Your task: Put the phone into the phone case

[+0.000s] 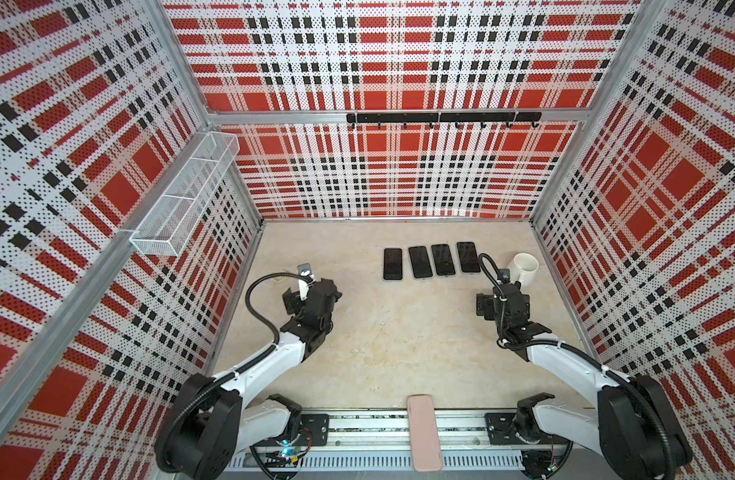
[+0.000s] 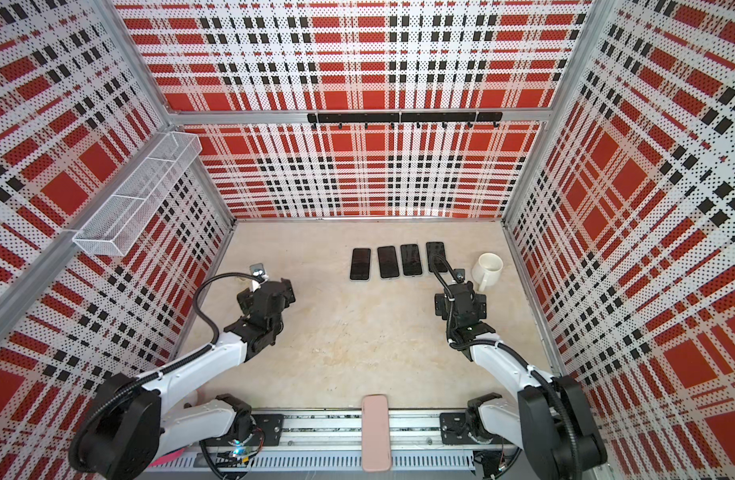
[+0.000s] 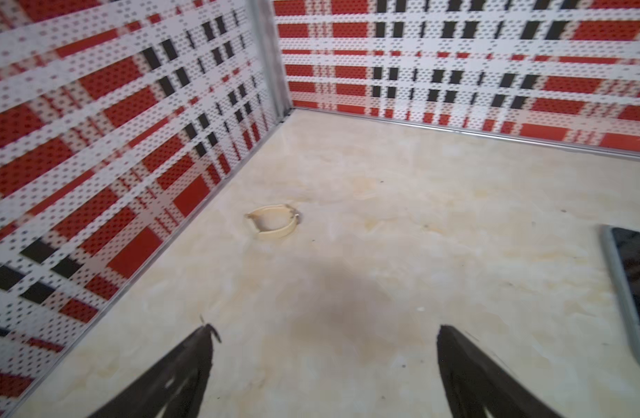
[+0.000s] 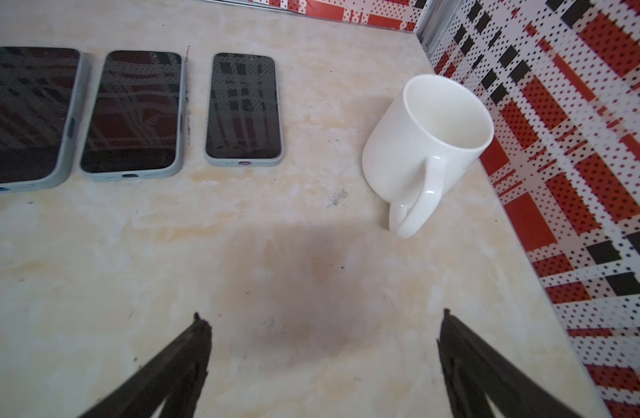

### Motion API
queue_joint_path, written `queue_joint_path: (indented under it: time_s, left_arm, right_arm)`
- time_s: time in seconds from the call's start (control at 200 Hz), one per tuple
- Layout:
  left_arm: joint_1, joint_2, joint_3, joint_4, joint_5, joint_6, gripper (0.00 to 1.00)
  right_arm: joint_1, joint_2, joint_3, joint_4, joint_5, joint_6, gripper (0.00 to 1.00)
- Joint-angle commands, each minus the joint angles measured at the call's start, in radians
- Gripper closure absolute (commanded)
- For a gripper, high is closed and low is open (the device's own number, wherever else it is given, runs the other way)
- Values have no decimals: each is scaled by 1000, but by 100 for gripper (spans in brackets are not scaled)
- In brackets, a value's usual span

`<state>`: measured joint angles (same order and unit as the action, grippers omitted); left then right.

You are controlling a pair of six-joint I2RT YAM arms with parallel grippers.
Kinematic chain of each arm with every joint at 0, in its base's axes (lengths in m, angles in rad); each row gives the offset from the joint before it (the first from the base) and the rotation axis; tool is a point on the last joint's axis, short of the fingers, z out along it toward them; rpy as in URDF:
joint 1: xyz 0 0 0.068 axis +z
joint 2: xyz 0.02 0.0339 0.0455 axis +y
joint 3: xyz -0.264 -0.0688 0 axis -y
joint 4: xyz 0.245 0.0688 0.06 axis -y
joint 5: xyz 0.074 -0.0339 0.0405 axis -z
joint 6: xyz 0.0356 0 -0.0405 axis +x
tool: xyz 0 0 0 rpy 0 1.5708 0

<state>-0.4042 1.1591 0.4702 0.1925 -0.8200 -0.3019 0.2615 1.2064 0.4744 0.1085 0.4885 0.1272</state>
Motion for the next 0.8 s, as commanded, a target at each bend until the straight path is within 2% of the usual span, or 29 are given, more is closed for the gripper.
queue_joint_path:
  time_s: [0.0,0.07,0.175,0.21,0.511,0.561,0.611,0.746,0.792]
  left_arm:
    - [43,-23,-72,274,-61,13,2]
    - [71,-10,-62,276,-57,43,2]
    - [111,21,-73,366,-35,104,2]
    - [123,35,-86,401,-20,121,2]
    - [149,184,-218,813,12,162,2]
    - [149,196,-214,831,40,170,2]
    - [194,228,-199,867,87,189,2]
    - [213,278,-136,800,163,217,2]
    - [221,281,-131,797,183,223,2]
  right_arm:
    - [-17,56,-14,193,46,-83,0]
    - [-25,89,-40,283,40,-89,0]
    - [-37,129,-82,413,14,-88,0]
    - [-38,134,-72,402,14,-87,0]
    - [-72,201,-95,640,-52,-175,0]
    - [-76,222,-93,680,-70,-181,0]
    - [-77,243,-87,716,-85,-185,0]
    - [-89,322,-82,840,-151,-176,0]
    - [-93,331,-72,829,-110,-162,0]
